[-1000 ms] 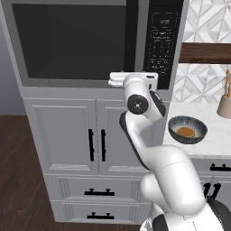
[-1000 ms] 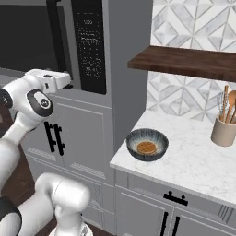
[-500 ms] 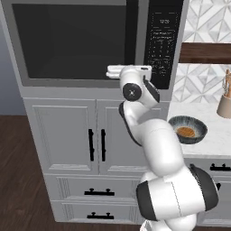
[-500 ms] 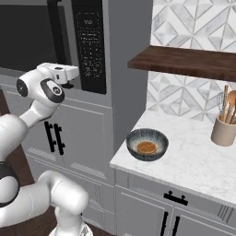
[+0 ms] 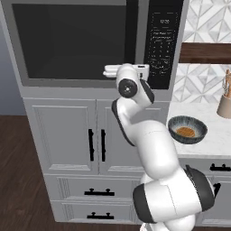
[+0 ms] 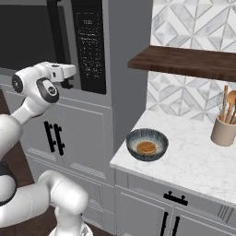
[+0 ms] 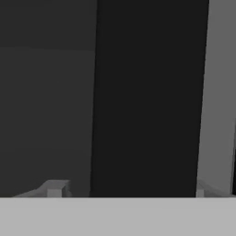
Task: Open the microwave, place the bowl with waffle inside the microwave, then close the microwave door and turn it on.
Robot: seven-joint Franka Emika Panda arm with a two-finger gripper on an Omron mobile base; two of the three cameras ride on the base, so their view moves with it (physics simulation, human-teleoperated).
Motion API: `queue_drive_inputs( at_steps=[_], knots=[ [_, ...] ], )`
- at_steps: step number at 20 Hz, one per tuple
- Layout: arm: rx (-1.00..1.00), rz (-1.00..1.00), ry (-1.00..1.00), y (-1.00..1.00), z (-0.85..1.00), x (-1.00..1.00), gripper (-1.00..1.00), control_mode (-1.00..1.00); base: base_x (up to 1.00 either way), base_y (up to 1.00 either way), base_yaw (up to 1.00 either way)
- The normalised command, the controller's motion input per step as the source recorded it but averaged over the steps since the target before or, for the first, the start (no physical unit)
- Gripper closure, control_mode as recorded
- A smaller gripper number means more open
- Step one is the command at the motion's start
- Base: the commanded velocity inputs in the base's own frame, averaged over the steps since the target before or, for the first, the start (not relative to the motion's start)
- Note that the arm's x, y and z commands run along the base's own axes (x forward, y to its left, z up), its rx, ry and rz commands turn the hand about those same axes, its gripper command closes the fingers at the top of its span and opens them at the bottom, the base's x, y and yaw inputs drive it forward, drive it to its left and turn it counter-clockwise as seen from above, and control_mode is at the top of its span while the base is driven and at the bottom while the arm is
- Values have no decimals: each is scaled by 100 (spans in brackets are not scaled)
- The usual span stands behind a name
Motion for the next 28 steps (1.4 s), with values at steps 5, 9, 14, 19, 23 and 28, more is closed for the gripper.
queue_drive_inputs(
  at_steps=[5, 9, 14, 19, 23, 28],
  knots=[
    [-7, 1, 14, 100, -41, 92, 100, -100, 0, 0, 0],
    [-7, 9, 4, 100, -45, 50, 100, -100, 0, 0, 0],
    [-13, 19, 0, 100, -56, -6, 100, -100, 0, 0, 0],
    [-19, 16, 0, 100, -57, -39, 100, -100, 0, 0, 0],
    [-21, 16, 4, 100, -36, -69, 100, -100, 0, 0, 0],
    [-23, 14, 9, 100, -30, -97, 100, -100, 0, 0, 0]
  ],
)
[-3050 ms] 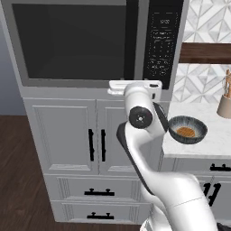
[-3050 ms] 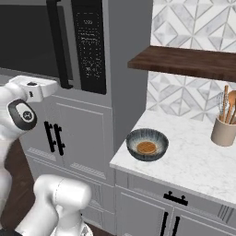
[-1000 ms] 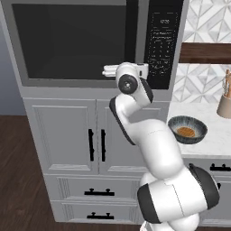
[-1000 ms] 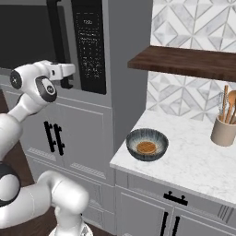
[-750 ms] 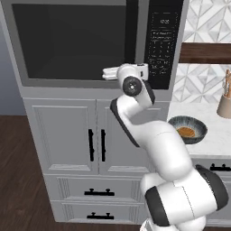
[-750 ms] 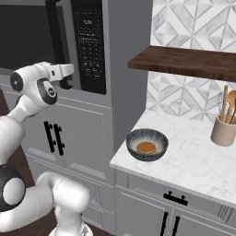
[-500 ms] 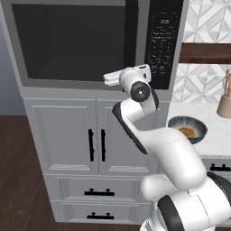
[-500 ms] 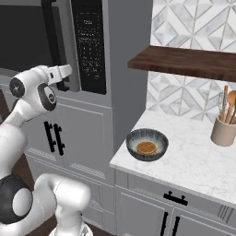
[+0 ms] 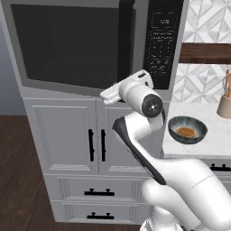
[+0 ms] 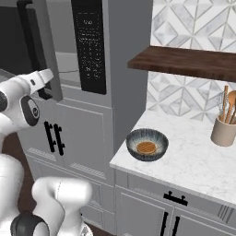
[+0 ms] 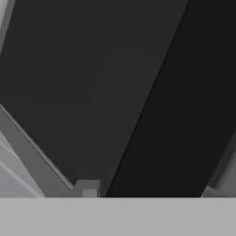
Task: Open the microwave, place the bowl with waffle inside the microwave, then close the microwave door and turn it on.
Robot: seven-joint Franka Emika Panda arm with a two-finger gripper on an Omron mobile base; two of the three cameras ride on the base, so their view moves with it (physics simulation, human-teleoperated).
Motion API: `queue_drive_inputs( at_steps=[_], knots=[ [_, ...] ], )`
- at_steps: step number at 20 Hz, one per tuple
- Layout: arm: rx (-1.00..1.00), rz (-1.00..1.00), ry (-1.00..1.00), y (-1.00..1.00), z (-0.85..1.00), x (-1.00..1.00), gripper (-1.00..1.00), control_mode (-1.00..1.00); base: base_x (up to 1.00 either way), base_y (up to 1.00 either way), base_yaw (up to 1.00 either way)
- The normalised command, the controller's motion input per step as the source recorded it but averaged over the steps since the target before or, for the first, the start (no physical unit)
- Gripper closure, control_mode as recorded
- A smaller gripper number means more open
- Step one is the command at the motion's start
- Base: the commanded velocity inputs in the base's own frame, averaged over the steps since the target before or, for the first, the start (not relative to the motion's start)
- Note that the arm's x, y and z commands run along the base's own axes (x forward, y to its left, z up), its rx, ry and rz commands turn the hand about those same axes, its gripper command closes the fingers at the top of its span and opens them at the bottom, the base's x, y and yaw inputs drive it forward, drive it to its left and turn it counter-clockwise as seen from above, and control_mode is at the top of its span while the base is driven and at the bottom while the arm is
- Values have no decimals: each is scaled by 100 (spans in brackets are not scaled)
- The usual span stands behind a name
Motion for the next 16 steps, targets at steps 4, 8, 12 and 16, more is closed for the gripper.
queue_drive_inputs(
  at_steps=[4, 8, 12, 16],
  knots=[
    [-25, 13, 14, 100, -26, -100, 100, -100, 0, 0, 0],
    [-27, 12, 12, 100, -35, -100, 100, -100, 0, 0, 0],
    [-28, 10, 11, 100, -45, -90, 100, -100, 0, 0, 0],
    [-28, 8, 12, 100, -46, -76, 100, -100, 0, 0, 0]
  ],
)
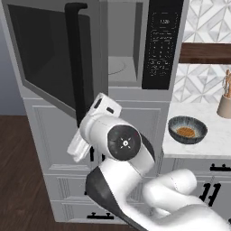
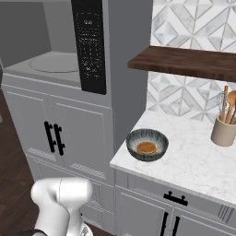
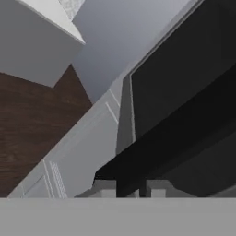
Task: Open the microwave, place the bowl with waffle inside the microwave, then close the microwave door and turn it on.
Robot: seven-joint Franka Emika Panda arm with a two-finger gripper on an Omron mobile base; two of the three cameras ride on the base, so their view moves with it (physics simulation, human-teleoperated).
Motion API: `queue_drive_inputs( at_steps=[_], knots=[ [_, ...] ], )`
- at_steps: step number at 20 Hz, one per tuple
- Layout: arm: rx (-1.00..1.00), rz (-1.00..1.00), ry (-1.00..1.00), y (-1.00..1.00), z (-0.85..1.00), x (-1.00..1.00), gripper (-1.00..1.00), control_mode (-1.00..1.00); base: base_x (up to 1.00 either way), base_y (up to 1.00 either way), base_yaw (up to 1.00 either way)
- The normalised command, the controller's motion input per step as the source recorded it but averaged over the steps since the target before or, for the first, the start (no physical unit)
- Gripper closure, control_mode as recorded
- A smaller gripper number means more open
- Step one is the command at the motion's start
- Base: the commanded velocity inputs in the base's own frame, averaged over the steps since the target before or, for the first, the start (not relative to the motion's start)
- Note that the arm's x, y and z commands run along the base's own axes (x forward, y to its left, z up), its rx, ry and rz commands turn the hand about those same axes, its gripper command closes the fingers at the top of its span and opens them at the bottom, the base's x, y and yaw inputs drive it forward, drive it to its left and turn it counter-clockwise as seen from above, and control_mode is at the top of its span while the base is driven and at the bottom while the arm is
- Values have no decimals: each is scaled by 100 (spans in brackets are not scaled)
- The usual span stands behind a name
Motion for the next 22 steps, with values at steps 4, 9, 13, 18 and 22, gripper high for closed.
queue_drive_inputs(
  at_steps=[4, 9, 13, 18, 22],
  knots=[
    [-18, 2, 1, 85, -29, -100, -100, -100, 0, 0, 0],
    [8, 0, -5, -39, -5, -100, -100, -100, 0, 0, 0],
    [32, -2, 0, -100, 0, -90, -100, -100, 0, 0, 0],
    [55, -3, 0, -100, 0, -50, -100, -100, 0, 0, 0],
    [66, -12, 2, -100, 0, -3, -100, -100, 0, 0, 0]
  ],
)
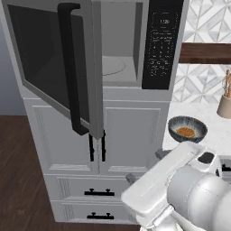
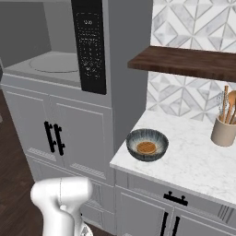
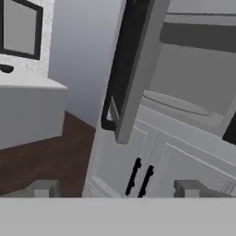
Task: Open the microwave, place the bowl with waffle inside the microwave, then close the microwave door and turn it on.
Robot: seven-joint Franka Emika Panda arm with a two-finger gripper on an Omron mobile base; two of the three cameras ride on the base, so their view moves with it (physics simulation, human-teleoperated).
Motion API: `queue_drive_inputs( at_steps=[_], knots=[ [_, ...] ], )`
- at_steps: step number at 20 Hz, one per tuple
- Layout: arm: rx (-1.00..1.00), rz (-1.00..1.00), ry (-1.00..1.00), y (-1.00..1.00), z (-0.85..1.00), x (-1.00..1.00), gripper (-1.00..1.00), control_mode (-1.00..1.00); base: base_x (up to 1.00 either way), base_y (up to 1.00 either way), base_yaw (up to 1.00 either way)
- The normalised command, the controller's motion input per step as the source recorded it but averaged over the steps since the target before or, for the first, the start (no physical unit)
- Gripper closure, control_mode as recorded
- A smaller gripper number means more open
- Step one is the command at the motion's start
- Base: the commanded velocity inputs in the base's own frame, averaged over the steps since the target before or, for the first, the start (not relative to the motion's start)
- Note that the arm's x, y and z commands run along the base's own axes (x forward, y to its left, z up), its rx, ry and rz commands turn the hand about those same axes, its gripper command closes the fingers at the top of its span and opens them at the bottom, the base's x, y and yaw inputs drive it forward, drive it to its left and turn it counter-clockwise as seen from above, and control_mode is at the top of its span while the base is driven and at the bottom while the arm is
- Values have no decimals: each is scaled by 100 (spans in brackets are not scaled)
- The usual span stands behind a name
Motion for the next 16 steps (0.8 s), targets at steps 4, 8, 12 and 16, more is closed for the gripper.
queue_drive_inputs(
  at_steps=[4, 8, 12, 16],
  knots=[
    [84, -8, 34, -100, 14, 0, -100, -100, 0, 0, 0],
    [89, -3, 45, -100, 26, 9, -100, -100, 0, 0, 0],
    [72, -6, 71, -88, 6, 64, -100, -100, 0, 0, 0],
    [34, -11, 73, -15, 0, 90, -100, -100, 0, 0, 0]
  ],
)
